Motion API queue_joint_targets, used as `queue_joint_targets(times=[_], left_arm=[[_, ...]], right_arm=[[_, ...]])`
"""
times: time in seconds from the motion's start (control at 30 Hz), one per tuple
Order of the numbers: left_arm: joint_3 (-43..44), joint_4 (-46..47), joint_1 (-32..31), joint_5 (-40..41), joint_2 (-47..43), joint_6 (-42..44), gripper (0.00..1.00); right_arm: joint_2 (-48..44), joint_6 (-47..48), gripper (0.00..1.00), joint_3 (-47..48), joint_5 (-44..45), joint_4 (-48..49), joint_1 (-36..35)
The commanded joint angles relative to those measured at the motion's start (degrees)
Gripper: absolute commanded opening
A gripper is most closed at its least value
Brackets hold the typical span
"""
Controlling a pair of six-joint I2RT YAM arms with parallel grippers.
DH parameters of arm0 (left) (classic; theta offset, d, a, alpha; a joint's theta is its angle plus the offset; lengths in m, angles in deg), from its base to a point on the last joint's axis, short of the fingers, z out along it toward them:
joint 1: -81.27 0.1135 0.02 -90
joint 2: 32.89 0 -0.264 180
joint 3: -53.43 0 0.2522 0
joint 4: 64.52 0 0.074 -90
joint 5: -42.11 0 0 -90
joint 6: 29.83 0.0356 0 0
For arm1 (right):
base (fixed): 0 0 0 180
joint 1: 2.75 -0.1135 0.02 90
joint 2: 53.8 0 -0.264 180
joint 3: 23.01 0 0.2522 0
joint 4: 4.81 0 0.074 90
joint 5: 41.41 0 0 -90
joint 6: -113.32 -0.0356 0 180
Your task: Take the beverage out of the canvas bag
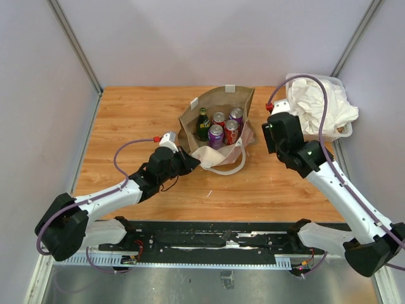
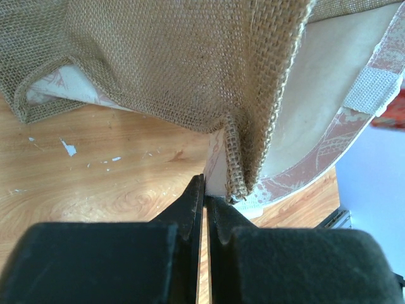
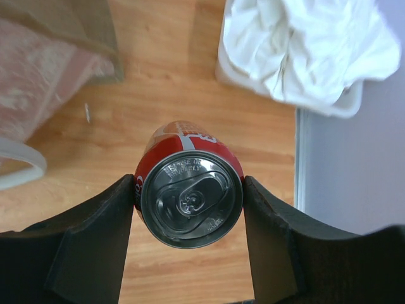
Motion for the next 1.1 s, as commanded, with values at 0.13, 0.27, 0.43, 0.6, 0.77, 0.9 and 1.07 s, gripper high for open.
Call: queue_joint_targets(times=[0.13, 0.27, 0.43, 0.6, 0.77, 0.9, 1.07], left_arm=[[-1.4, 0.1, -0.6, -1.1, 1.3, 0.9, 0.08], [-1.4, 0.4, -0.6, -1.4, 1.8, 0.9, 0.09], [-1.4, 0.0, -0.6, -1.3, 2.3, 0.7, 0.09], [-1.5, 0.2, -0.6, -1.7, 2.8, 0.5, 0.09], [-1.5, 0.1, -0.6, -1.7, 2.9, 0.6, 0.09], [-1.7, 0.1, -0.6, -1.7, 3.1, 0.6, 0.09], [-1.7, 0.3, -0.6, -1.7, 3.3, 0.8, 0.09]], right_arm=[[-3.9, -6.5, 0.01, -12.4, -9.2, 11.7, 10.1], [-2.3, -7.9, 0.01, -16.1, -14.3, 14.6, 14.4], [0.4, -8.4, 0.01, -19.1, -15.9, 17.0, 16.2], [3.0, -10.0, 0.01, -21.1, -17.4, 18.1, 17.5], [3.9, -11.4, 0.01, -23.6, -18.1, 19.7, 17.6], [4.6, -11.7, 0.31, -25.1, -18.6, 20.2, 17.6], [4.7, -13.0, 0.75, -25.5, -18.2, 19.1, 17.5]])
